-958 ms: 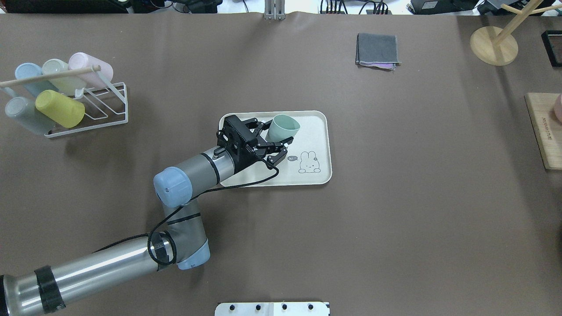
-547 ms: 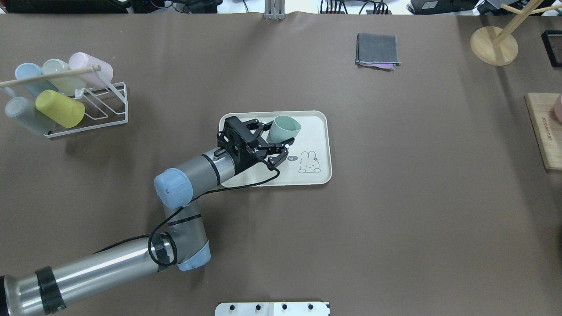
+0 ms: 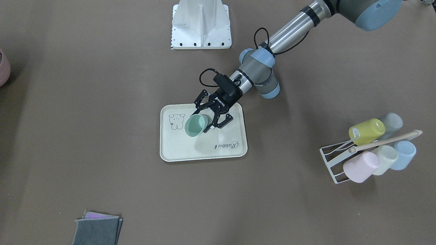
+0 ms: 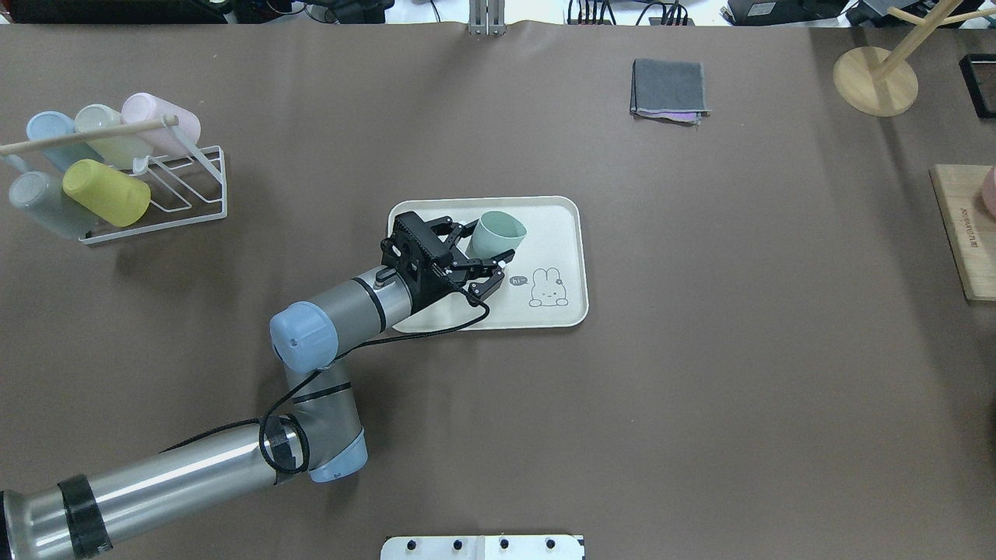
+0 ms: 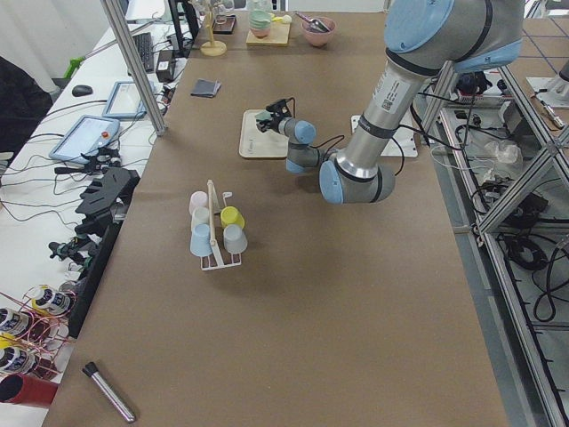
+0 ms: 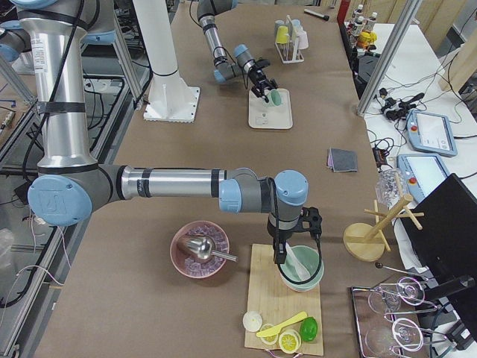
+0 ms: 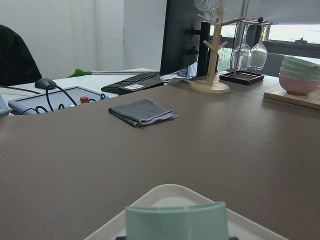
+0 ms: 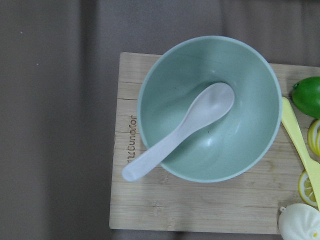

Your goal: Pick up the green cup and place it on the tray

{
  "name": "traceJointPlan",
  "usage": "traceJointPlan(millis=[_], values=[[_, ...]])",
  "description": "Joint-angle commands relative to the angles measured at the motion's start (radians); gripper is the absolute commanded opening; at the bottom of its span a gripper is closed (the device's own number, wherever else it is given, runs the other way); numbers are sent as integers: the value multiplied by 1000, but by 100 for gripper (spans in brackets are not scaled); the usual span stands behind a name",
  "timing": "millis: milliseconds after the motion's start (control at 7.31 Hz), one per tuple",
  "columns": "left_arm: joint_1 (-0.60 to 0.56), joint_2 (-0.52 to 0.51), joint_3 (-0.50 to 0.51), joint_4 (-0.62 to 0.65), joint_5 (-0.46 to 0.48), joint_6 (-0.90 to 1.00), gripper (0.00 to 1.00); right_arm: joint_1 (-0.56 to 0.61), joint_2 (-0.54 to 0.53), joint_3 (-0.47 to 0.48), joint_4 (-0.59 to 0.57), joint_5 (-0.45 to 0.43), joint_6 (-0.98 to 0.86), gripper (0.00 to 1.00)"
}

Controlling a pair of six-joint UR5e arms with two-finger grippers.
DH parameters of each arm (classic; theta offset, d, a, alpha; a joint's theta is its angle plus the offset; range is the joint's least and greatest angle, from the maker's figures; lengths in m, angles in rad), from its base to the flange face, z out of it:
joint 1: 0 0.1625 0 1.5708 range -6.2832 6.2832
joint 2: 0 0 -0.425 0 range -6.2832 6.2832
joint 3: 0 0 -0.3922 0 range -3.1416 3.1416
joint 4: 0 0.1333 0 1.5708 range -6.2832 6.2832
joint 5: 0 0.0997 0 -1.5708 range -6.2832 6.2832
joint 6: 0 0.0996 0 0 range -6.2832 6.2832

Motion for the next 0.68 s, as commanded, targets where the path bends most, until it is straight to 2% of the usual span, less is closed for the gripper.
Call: traceJointPlan(millis=[0, 547], values=[[4, 1, 4, 2, 0, 0, 76, -4, 2, 0, 1, 0, 1, 100], [4, 7, 2, 0, 0, 0, 83, -9, 7, -1, 1, 0, 1, 100]])
